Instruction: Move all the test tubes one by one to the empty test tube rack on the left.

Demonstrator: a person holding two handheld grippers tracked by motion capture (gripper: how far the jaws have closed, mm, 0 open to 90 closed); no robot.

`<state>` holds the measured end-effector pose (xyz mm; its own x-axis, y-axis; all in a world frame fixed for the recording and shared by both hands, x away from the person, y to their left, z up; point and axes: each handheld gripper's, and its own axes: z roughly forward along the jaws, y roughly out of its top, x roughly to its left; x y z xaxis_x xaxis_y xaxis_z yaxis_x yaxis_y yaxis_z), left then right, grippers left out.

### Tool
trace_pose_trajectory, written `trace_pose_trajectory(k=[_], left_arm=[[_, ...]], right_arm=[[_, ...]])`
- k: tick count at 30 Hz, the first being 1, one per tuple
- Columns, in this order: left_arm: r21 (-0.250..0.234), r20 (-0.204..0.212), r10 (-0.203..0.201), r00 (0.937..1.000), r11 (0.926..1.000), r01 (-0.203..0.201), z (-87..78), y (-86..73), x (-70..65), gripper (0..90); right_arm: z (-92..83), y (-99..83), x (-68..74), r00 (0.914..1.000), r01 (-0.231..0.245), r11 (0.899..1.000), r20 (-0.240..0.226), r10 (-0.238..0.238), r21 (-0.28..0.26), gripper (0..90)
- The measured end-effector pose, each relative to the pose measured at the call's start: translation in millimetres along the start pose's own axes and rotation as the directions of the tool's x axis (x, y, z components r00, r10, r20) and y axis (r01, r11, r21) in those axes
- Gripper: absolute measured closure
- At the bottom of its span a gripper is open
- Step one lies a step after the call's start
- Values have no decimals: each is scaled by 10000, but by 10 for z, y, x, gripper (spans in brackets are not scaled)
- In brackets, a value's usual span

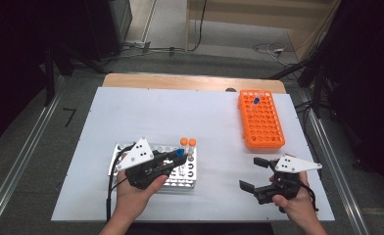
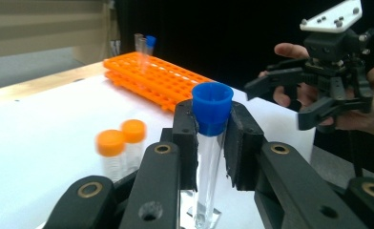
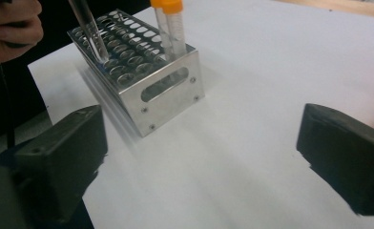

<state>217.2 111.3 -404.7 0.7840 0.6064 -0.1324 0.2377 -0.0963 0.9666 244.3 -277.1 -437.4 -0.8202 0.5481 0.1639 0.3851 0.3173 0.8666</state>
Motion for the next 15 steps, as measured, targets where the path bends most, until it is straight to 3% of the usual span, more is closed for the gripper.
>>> trace_pose_trajectory(k=[8,15], left_arm=[[-174,-449,-188,9988,9997,181,-83,58,215,767],[-257,-763,-310,9966,9992,291,-14,84,384,768]], right_arm=[[-151,-141,-160,9975,-270,9996,651,266,56,0],[-187,-203,-288,9949,-478,9989,890,475,11,0]])
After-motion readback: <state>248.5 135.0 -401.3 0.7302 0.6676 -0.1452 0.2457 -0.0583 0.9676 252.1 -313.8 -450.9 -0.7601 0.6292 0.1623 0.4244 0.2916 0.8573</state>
